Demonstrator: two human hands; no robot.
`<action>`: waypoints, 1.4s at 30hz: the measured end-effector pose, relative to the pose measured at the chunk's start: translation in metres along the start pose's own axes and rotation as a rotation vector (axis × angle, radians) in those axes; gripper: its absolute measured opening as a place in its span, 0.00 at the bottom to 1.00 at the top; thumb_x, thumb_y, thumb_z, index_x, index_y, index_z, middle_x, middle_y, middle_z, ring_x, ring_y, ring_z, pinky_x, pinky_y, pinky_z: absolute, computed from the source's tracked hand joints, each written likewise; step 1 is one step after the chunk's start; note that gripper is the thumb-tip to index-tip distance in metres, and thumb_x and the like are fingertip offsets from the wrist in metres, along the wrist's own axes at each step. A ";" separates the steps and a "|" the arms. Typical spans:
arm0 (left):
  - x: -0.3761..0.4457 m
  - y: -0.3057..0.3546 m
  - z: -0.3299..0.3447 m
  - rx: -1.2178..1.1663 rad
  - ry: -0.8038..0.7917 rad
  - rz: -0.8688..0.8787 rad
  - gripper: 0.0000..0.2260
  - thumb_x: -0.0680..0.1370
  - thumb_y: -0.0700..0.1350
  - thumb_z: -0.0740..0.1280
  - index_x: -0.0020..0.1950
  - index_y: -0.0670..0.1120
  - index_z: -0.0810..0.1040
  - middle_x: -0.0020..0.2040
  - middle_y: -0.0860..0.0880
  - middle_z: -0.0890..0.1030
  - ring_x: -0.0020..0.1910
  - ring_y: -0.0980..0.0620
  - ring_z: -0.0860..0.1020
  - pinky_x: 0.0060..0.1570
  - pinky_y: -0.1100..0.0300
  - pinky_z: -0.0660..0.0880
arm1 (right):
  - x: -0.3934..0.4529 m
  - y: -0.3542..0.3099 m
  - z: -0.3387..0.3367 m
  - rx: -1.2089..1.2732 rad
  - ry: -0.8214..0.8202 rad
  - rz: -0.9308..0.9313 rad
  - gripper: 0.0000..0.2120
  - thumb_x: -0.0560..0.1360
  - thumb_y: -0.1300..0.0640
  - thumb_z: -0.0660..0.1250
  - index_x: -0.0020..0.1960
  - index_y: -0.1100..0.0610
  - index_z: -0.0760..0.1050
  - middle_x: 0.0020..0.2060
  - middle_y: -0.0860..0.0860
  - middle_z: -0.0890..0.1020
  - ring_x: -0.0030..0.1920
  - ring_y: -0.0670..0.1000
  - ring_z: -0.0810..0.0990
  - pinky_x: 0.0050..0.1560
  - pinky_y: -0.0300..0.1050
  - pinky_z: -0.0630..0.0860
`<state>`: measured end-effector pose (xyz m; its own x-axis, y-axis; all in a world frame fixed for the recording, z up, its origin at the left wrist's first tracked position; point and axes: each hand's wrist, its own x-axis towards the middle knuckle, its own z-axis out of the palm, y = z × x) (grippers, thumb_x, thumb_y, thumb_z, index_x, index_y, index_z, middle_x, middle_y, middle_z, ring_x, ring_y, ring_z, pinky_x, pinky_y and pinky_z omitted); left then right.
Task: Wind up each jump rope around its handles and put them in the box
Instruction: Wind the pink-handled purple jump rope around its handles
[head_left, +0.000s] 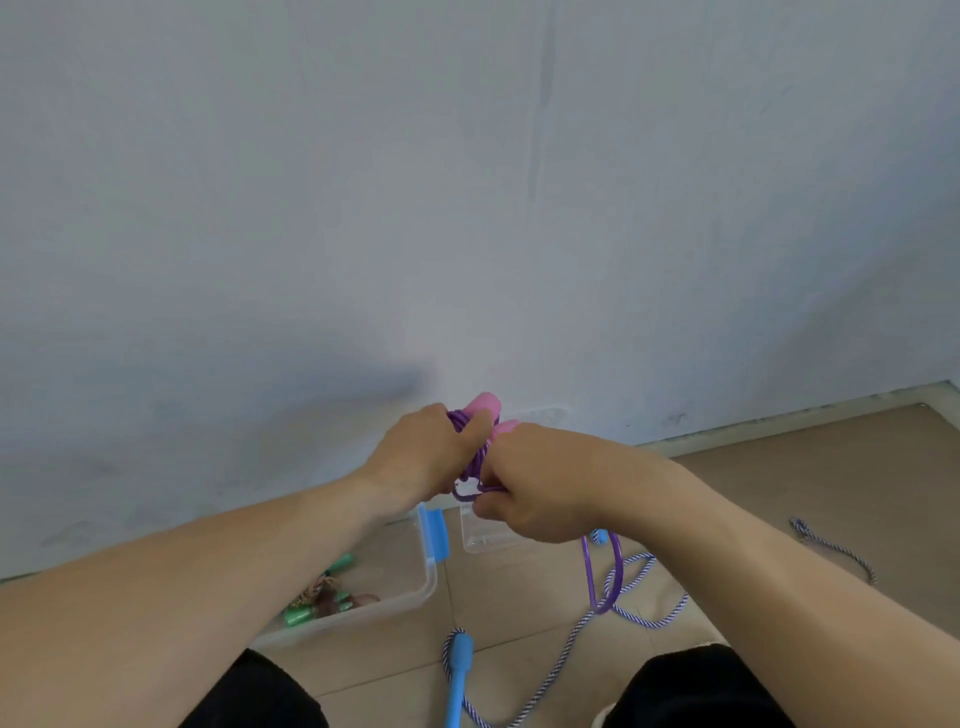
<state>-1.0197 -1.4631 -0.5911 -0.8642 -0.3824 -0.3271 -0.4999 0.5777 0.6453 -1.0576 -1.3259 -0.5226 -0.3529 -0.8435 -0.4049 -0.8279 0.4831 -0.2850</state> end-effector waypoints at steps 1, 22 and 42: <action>-0.001 0.001 0.001 0.004 -0.102 -0.014 0.22 0.78 0.58 0.58 0.31 0.44 0.72 0.25 0.46 0.76 0.18 0.51 0.67 0.22 0.65 0.64 | 0.002 0.003 0.000 0.003 0.051 -0.029 0.15 0.80 0.53 0.62 0.34 0.54 0.73 0.31 0.49 0.75 0.32 0.47 0.72 0.35 0.43 0.70; -0.015 0.014 -0.010 -0.026 -0.726 0.075 0.31 0.69 0.74 0.64 0.47 0.45 0.78 0.33 0.44 0.79 0.20 0.52 0.70 0.23 0.64 0.65 | -0.008 0.090 -0.004 0.768 0.620 0.142 0.11 0.70 0.50 0.76 0.40 0.59 0.82 0.32 0.52 0.84 0.29 0.47 0.79 0.32 0.38 0.75; 0.000 -0.002 -0.011 -0.272 -0.234 0.104 0.32 0.64 0.72 0.68 0.48 0.44 0.73 0.32 0.45 0.80 0.20 0.52 0.68 0.21 0.64 0.62 | -0.014 0.104 0.002 0.797 0.504 0.278 0.06 0.74 0.55 0.73 0.46 0.58 0.83 0.35 0.51 0.86 0.32 0.47 0.77 0.35 0.37 0.74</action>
<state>-1.0182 -1.4723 -0.5847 -0.9151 -0.1385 -0.3788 -0.4023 0.3803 0.8328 -1.1384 -1.2635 -0.5486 -0.7886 -0.5878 -0.1806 -0.2160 0.5397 -0.8137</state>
